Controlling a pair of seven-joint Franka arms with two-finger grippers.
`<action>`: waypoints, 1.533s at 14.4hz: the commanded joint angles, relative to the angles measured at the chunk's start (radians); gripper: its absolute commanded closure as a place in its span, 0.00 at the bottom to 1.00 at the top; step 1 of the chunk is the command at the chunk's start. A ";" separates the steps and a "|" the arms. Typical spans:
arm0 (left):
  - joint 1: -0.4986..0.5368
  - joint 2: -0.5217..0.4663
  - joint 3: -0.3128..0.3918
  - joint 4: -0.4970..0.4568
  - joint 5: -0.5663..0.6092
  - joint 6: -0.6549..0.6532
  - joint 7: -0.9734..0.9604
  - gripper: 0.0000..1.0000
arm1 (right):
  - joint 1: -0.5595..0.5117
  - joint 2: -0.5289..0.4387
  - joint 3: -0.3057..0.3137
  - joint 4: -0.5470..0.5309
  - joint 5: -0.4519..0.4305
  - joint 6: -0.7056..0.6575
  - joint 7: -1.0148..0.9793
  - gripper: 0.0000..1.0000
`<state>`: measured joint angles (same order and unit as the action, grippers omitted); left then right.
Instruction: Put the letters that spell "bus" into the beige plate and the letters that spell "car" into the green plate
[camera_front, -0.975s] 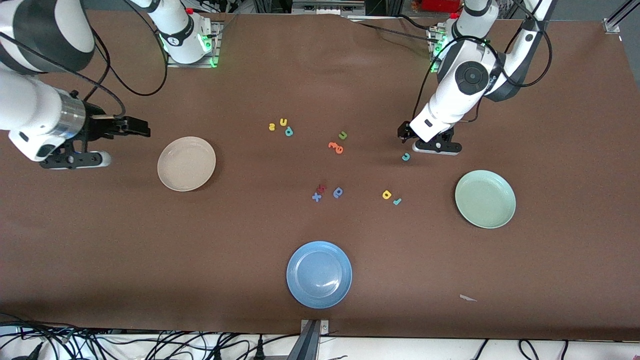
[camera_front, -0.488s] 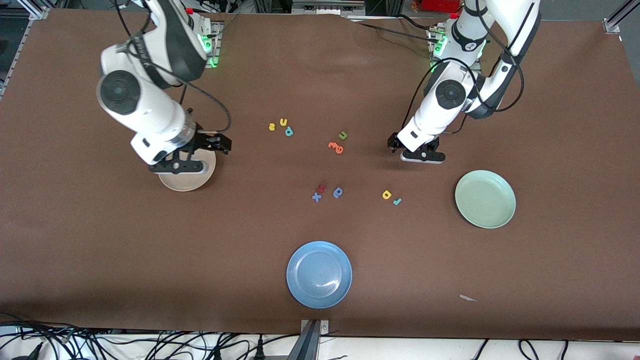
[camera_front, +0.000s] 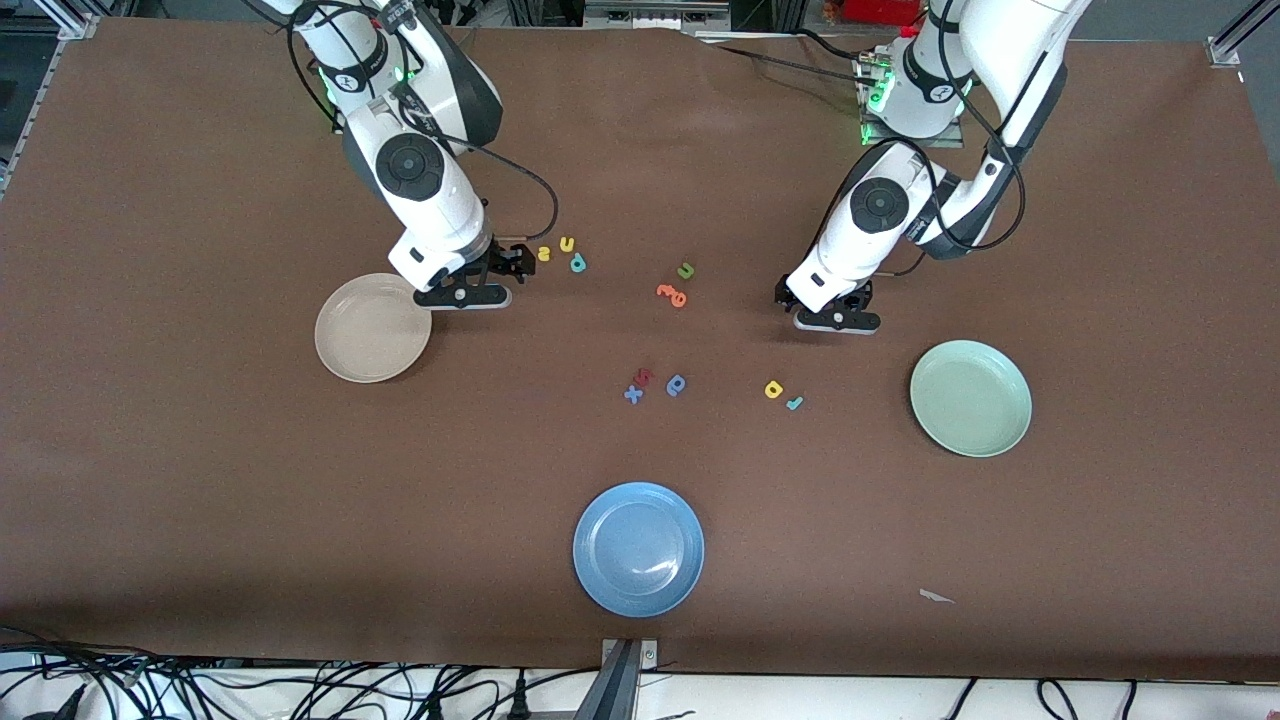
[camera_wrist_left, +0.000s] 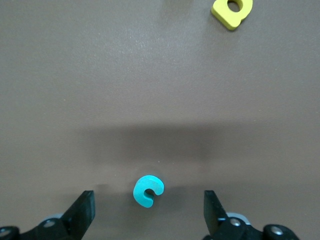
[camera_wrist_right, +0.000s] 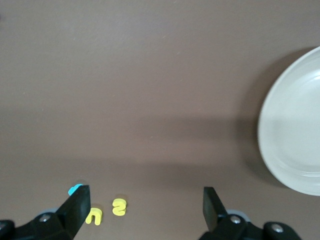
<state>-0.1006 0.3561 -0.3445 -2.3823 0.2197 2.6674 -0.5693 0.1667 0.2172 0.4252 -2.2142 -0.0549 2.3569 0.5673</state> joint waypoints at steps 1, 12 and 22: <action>0.009 0.032 -0.004 0.022 0.037 -0.006 -0.017 0.21 | -0.022 -0.022 0.049 -0.122 -0.017 0.143 0.019 0.00; 0.009 0.047 -0.002 0.029 0.038 -0.024 -0.014 0.78 | -0.018 0.152 0.121 -0.203 -0.422 0.340 0.396 0.00; 0.013 0.037 0.001 0.086 0.041 -0.113 -0.001 0.92 | -0.018 0.200 0.119 -0.205 -0.542 0.372 0.500 0.13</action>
<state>-0.1002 0.3790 -0.3431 -2.3570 0.2197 2.6345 -0.5685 0.1611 0.4014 0.5353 -2.4151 -0.5497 2.7045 1.0193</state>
